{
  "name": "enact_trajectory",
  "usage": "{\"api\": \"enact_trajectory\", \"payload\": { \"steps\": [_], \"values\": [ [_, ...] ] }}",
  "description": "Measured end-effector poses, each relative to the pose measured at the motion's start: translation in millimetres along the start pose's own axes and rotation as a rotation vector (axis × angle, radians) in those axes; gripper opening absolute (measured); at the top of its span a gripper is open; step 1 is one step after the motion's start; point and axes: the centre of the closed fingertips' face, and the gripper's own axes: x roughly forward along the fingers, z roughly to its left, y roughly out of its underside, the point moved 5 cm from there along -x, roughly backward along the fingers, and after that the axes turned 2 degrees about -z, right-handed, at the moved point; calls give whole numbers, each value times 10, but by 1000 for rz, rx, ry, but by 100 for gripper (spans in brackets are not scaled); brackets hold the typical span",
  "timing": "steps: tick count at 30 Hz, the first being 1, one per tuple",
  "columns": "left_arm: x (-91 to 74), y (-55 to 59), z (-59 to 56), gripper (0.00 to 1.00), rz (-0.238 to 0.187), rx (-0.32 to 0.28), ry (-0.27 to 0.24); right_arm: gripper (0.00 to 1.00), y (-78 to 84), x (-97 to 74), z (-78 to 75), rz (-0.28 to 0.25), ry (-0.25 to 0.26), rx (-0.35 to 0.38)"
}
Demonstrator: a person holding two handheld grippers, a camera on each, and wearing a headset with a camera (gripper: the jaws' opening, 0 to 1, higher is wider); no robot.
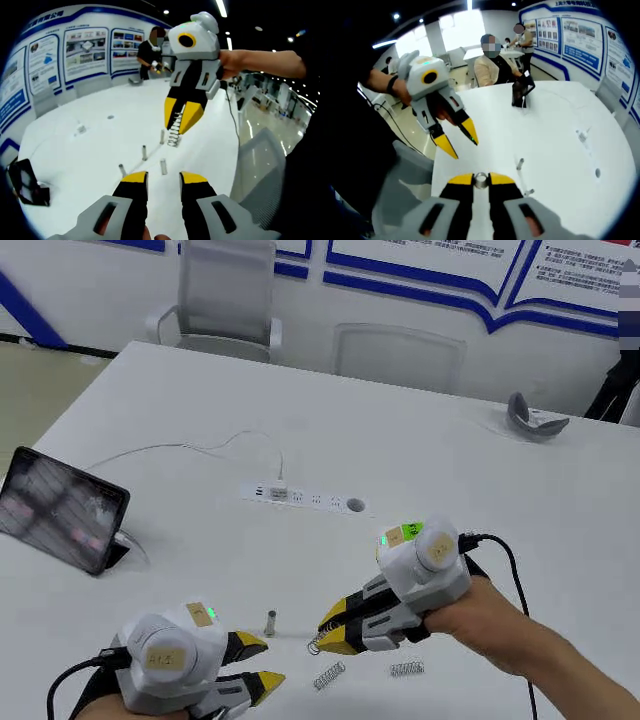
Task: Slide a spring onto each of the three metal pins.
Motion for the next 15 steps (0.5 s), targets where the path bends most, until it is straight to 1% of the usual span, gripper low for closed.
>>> {"api": "enact_trajectory", "payload": {
  "steps": [4,6,11,15],
  "values": [
    [-105,47,83,28,-12,-37,-45,12,22,31,-97,17,42,-3],
    [-148,76,114,29,-13,-53,-62,12,36,51,-141,29,54,-5],
    [-235,138,174,35,-13,-85,-103,12,58,86,-224,46,65,-4],
    [-291,180,215,38,-15,-105,-127,12,64,118,-281,56,73,1]
  ]
}}
